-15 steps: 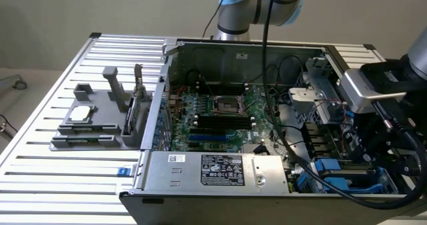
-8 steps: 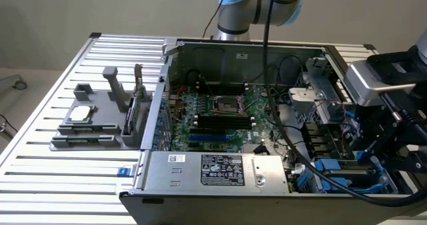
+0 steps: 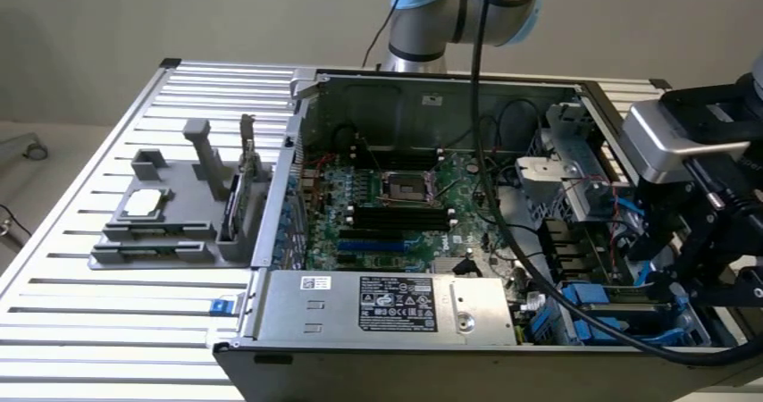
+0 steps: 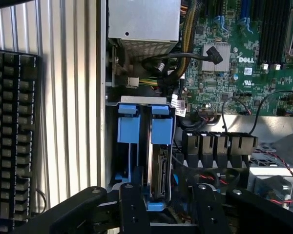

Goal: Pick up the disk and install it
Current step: 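Insert the disk into the insertion slot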

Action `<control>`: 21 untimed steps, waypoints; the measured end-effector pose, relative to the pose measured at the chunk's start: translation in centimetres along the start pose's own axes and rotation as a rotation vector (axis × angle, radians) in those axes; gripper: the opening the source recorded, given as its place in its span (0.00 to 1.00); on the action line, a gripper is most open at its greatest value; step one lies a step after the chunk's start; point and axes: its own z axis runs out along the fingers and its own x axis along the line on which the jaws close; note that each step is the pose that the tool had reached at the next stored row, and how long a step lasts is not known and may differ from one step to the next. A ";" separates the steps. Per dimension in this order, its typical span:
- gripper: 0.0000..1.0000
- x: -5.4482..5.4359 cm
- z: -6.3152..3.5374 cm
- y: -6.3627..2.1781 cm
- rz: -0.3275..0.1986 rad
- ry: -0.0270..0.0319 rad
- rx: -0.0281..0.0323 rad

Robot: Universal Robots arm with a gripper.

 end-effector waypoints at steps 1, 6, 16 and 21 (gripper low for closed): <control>0.42 0.0 -0.03 -0.07 0.002 0.0004 0.0000; 0.42 0.0 -0.11 -0.71 0.002 0.0002 -0.0017; 0.42 0.0 -0.09 -2.00 0.008 -0.0009 -0.0048; 0.42 0.0 -0.08 -2.02 0.047 0.0007 -0.0034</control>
